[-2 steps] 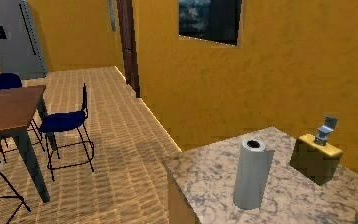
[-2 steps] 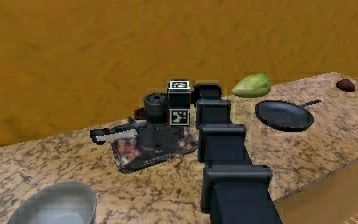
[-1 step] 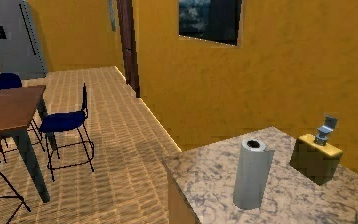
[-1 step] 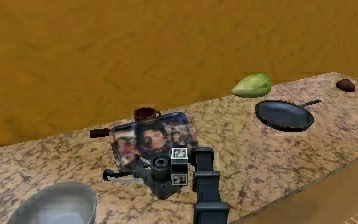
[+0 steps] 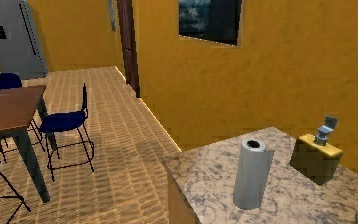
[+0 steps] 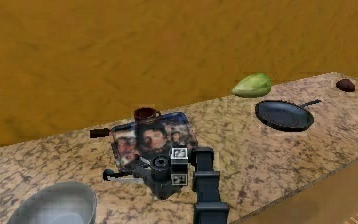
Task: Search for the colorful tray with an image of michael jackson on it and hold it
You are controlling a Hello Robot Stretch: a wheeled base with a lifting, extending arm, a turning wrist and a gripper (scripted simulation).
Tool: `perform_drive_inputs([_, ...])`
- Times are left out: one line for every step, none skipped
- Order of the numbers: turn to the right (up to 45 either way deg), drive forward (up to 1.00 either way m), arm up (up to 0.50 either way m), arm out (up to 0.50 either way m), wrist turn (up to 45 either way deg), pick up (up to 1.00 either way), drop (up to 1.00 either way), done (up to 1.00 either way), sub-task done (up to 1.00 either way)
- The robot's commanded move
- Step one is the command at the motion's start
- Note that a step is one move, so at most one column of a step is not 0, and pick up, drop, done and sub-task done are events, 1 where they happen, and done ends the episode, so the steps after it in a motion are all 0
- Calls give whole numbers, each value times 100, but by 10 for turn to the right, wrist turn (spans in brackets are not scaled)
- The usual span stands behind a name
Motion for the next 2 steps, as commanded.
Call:
perform_drive_inputs([0,0,10,0,0,0,0,0,0])
perform_drive_inputs([0,0,0,0,0,0,0,100,0])
